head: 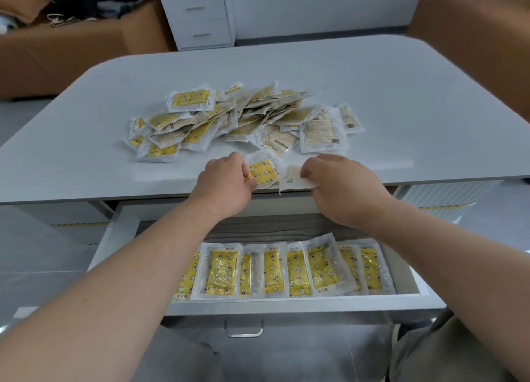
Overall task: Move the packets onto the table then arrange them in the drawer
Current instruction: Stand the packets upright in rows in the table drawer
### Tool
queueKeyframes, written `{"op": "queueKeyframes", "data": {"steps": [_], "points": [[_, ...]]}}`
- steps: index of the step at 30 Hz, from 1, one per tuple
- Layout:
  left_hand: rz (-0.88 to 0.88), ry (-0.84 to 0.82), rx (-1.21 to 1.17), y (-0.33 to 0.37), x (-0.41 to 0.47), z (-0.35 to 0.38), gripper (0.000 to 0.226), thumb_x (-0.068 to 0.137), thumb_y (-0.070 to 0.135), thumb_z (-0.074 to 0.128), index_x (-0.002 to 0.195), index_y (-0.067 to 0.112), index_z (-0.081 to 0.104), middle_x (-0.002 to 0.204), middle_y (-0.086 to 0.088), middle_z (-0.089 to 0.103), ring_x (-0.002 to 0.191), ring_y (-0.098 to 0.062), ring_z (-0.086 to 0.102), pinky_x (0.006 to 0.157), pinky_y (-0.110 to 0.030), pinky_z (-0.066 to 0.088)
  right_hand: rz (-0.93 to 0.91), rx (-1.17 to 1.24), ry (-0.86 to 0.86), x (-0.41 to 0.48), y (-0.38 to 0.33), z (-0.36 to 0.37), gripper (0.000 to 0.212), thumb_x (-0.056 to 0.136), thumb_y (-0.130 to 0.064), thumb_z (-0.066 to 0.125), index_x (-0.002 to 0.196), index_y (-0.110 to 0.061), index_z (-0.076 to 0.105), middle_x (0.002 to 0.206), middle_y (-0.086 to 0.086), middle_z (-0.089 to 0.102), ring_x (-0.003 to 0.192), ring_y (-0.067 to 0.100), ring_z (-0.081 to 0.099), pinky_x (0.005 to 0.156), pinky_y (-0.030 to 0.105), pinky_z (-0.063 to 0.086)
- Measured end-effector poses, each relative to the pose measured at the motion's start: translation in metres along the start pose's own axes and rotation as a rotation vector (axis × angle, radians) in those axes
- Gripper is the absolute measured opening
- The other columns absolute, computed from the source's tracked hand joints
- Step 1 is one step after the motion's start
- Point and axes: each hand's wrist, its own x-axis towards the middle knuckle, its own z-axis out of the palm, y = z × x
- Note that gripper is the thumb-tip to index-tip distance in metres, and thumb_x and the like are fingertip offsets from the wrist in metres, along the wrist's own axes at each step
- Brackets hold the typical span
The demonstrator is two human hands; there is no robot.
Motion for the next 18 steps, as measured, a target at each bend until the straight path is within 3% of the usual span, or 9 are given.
{"op": "queueKeyframes", "data": {"steps": [3,5,7,9,11,13,15,17,18], "points": [[-0.022,0.015,-0.001,0.0,-0.001,-0.002,0.03,0.093,0.035,0.068,0.112,0.017,0.054,0.108,-0.002,0.057,0.109,-0.025,0.051,0.091,-0.043,0.048,0.037,0.163,0.156,-0.001,0.001,-0.005,0.021,0.1,-0.009,0.051,0.116,-0.015,0.062,0.119,0.001,0.058,0.094,0.026,0.059,0.077,0.043,0.055],[-0.03,0.026,-0.012,0.0,0.0,-0.002,0.041,0.091,0.037,0.071,0.12,0.016,0.053,0.118,-0.004,0.059,0.114,-0.025,0.051,0.094,-0.043,0.048,0.088,0.254,0.264,0.001,0.001,-0.009,0.015,0.102,-0.012,0.051,0.113,-0.012,0.061,0.112,0.001,0.055,0.09,0.023,0.055,0.074,0.039,0.05],[-0.038,0.037,-0.03,-0.002,0.002,0.0,0.052,0.088,0.037,0.074,0.129,0.016,0.049,0.127,-0.006,0.058,0.12,-0.027,0.051,0.098,-0.043,0.046,0.204,0.379,0.293,0.003,0.001,-0.016,0.012,0.104,-0.016,0.047,0.111,-0.014,0.056,0.1,0.0,0.055,0.085,0.022,0.053,0.067,0.035,0.044],[-0.04,0.054,-0.053,-0.003,0.002,0.002,0.062,0.086,0.036,0.076,0.136,0.015,0.045,0.132,-0.008,0.056,0.124,-0.028,0.051,0.101,-0.043,0.046,0.354,0.635,0.28,0.003,-0.001,-0.021,0.008,0.102,-0.019,0.048,0.103,-0.02,0.056,0.092,-0.002,0.062,0.079,0.022,0.061,0.06,0.036,0.052],[-0.044,0.076,-0.109,-0.003,0.002,0.003,0.073,0.085,0.033,0.078,0.144,0.015,0.04,0.136,-0.009,0.055,0.126,-0.027,0.051,0.103,-0.043,0.045,0.49,0.957,0.251,0.004,-0.003,-0.023,0.011,0.098,-0.015,0.059,0.097,-0.026,0.061,0.097,-0.002,0.071,0.08,0.018,0.073,0.07,0.039,0.063],[-0.052,0.102,-0.16,-0.003,0.002,0.004,0.076,0.084,0.029,0.08,0.146,0.014,0.039,0.138,-0.009,0.054,0.127,-0.026,0.052,0.102,-0.039,0.045,0.589,1.22,0.19,0.004,-0.005,-0.022,0.022,0.09,-0.002,0.068,0.099,-0.022,0.064,0.102,0.002,0.075,0.081,0.019,0.077,0.076,0.043,0.065],[-0.03,0.131,-0.171,-0.002,0.001,0.001,0.057,0.083,0.024,0.08,0.133,0.016,0.053,0.127,-0.006,0.06,0.115,-0.025,0.06,0.087,-0.033,0.049,0.64,1.382,0.132,0.004,-0.005,-0.019,0.034,0.084,0.01,0.067,0.109,-0.013,0.065,0.105,0.009,0.075,0.084,0.027,0.077,0.078,0.048,0.064],[-0.007,0.142,-0.179,-0.001,-0.002,-0.003,0.027,0.08,0.02,0.079,0.101,0.014,0.063,0.097,-0.002,0.066,0.087,-0.021,0.063,0.063,-0.029,0.046,0.68,1.488,0.085,0.002,-0.007,-0.019,0.041,0.081,0.018,0.065,0.113,-0.008,0.065,0.108,0.013,0.075,0.086,0.031,0.077,0.077,0.05,0.063],[-0.017,0.13,-0.203,0.0,-0.003,-0.006,0.02,0.08,0.019,0.079,0.091,0.013,0.063,0.086,-0.001,0.065,0.077,-0.019,0.061,0.059,-0.029,0.043,0.698,1.52,0.059,0.002,-0.008,-0.018,0.042,0.08,0.02,0.065,0.114,-0.006,0.065,0.107,0.014,0.076,0.086,0.032,0.077,0.075,0.05,0.064]]}}
